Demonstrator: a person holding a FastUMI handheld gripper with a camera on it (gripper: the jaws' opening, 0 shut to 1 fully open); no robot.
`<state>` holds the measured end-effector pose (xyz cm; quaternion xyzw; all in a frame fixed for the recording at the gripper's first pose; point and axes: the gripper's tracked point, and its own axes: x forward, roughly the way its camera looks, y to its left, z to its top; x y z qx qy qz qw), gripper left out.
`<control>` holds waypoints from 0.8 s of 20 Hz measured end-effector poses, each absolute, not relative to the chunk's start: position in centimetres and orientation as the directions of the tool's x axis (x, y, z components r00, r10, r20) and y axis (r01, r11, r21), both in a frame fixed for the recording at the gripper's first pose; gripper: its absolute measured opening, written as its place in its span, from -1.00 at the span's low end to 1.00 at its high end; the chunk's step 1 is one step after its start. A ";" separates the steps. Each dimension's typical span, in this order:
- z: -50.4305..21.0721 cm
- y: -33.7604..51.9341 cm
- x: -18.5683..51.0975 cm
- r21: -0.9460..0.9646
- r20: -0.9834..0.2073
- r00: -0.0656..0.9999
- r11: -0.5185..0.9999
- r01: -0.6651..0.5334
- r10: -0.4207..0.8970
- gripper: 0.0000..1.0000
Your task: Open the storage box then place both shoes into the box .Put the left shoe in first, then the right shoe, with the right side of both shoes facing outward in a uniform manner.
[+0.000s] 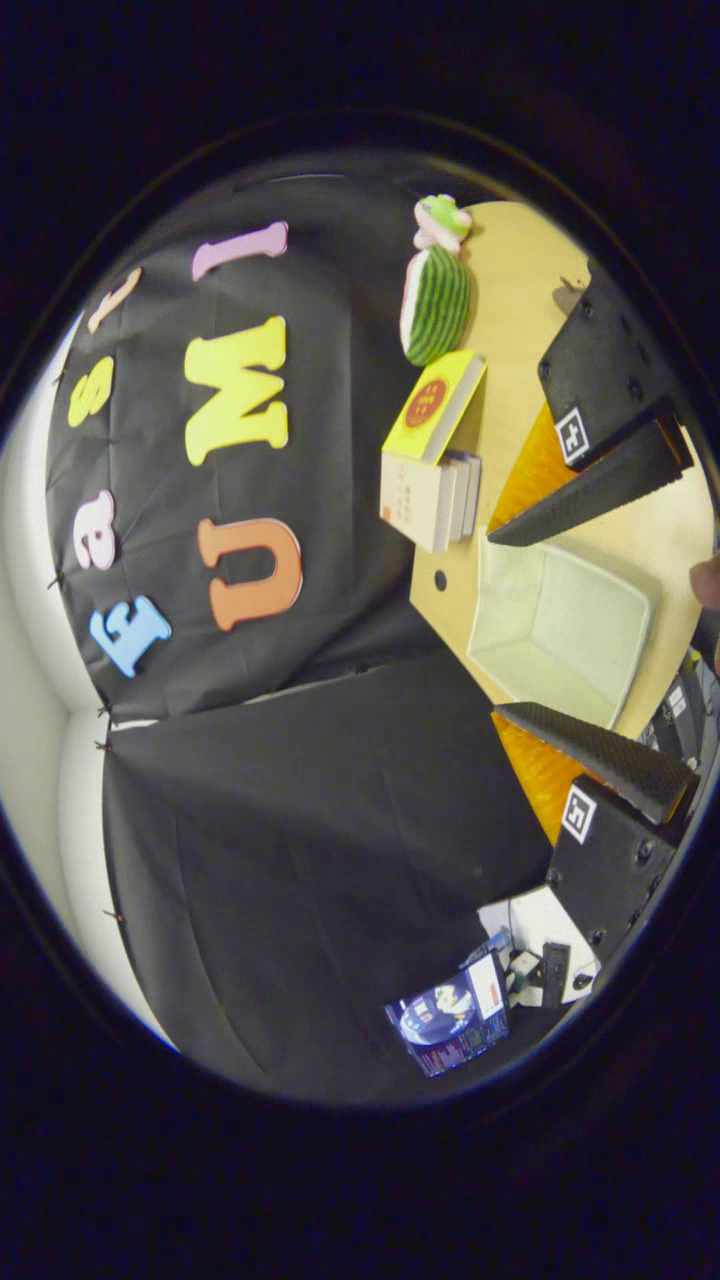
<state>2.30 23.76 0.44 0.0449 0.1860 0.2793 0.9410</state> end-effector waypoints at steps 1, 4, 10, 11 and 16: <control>0.4 21.6 2.5 0.175 -0.336 0.795 0.863 -0.474 0.505 1.00; 0.1 15.7 2.9 0.128 -0.358 0.839 0.912 -0.391 0.410 1.00; -6.1 8.3 4.1 0.068 -0.510 0.808 0.950 -0.304 0.295 1.00; -7.5 7.5 4.2 0.075 -0.548 0.786 0.953 -0.294 0.285 1.00; -15.4 4.0 5.2 0.088 -0.744 0.633 0.970 -0.225 0.214 1.00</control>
